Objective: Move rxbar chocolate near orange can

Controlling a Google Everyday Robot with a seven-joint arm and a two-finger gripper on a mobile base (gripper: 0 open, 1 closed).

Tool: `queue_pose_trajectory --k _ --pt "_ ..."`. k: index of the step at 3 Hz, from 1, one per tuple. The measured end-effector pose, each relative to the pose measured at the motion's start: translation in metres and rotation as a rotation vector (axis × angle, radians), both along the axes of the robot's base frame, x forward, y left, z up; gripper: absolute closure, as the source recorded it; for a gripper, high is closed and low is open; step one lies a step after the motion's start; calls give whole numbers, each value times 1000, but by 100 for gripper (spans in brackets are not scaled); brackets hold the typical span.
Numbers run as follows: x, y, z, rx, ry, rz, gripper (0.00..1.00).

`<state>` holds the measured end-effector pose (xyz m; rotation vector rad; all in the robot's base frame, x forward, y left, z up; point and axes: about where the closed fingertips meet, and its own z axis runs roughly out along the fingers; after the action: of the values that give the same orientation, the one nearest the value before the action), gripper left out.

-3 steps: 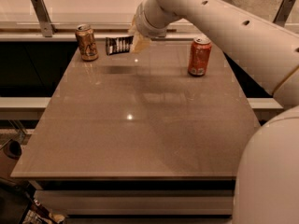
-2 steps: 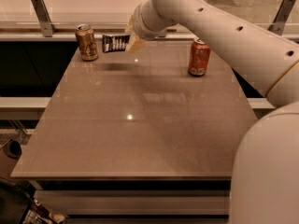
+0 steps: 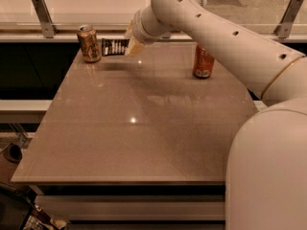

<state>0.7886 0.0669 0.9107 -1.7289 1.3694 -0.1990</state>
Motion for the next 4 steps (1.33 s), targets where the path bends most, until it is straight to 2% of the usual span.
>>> queue_pose_trajectory --k 1,4 --pt "0 2 -2 -1 2 2 83" --pt "0 7 -9 -3 12 10 13"
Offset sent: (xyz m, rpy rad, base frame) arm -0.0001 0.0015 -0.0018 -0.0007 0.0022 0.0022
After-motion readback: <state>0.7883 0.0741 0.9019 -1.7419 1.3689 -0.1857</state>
